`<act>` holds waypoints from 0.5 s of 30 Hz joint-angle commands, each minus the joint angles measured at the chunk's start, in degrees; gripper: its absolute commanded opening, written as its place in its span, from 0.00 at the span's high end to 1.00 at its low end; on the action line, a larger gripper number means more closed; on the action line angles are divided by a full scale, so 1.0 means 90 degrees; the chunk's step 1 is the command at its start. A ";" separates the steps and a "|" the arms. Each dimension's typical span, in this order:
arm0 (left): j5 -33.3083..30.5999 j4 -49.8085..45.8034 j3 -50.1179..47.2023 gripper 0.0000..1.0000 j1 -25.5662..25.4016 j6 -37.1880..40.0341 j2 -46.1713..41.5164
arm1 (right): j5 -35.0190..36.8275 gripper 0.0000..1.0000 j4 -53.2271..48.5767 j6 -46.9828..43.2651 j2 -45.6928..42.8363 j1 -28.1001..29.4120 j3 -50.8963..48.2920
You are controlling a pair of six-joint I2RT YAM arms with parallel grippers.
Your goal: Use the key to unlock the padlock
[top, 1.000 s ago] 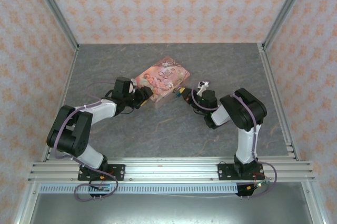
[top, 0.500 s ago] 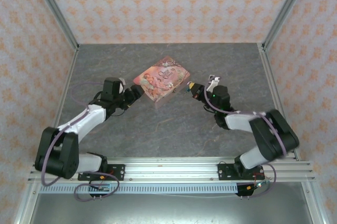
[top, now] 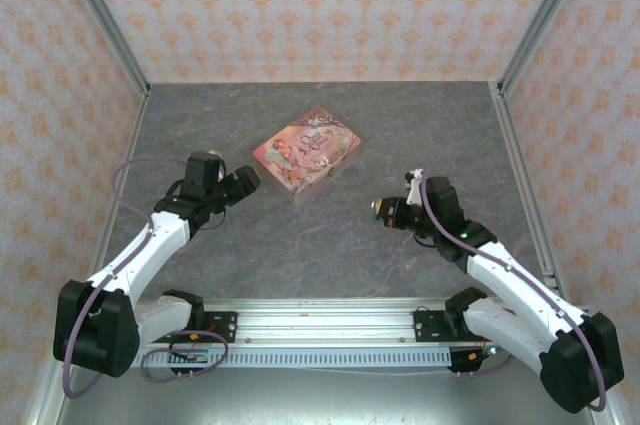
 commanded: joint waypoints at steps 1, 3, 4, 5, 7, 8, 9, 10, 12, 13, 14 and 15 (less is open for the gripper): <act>-0.0249 -0.0242 0.0058 0.15 0.0016 0.0127 -0.0113 | -0.0139 1.00 -0.0819 0.0122 0.0380 0.0174 -0.0024; -0.0238 -0.0251 0.0039 0.15 0.0017 0.0119 -0.0131 | -0.0228 1.00 -0.0659 0.0095 0.0866 0.0286 0.0060; -0.0241 -0.0259 0.0034 0.15 0.0018 0.0117 -0.0141 | -0.0244 1.00 -0.0619 0.0069 0.1097 0.0330 0.0122; -0.0241 -0.0269 0.0038 0.15 0.0018 0.0127 -0.0142 | -0.0267 1.00 -0.0522 0.0021 0.1357 0.0384 0.0199; -0.0218 -0.0267 0.0046 0.15 0.0024 0.0127 -0.0137 | -0.0291 1.00 -0.0302 -0.0005 0.1779 0.0448 0.0289; -0.0188 -0.0253 0.0048 0.14 0.0017 0.0127 -0.0132 | -0.0294 1.00 -0.0151 -0.0007 0.2013 0.0454 0.0309; -0.0172 -0.0256 0.0058 0.14 0.0022 0.0118 -0.0132 | -0.0308 1.00 -0.0010 -0.0013 0.2203 0.0457 0.0331; -0.0152 -0.0242 0.0061 0.14 0.0024 0.0116 -0.0140 | -0.0300 1.00 0.0078 -0.0006 0.2327 0.0459 0.0357; -0.0121 -0.0257 0.0087 0.14 0.0021 0.0117 -0.0142 | -0.0264 1.00 0.0220 -0.0001 0.2502 0.0470 0.0391; -0.0119 -0.0270 0.0111 0.14 0.0019 0.0131 -0.0142 | -0.0206 0.97 0.0214 -0.0010 0.2527 0.0463 0.0416; -0.0121 -0.0310 0.0144 0.14 0.0026 0.0153 -0.0142 | -0.0120 0.90 0.0186 -0.0039 0.2501 0.0458 0.0437; -0.0138 -0.0342 0.0185 0.14 0.0021 0.0189 -0.0142 | 0.0008 0.85 0.0095 -0.0094 0.2416 0.0461 0.0473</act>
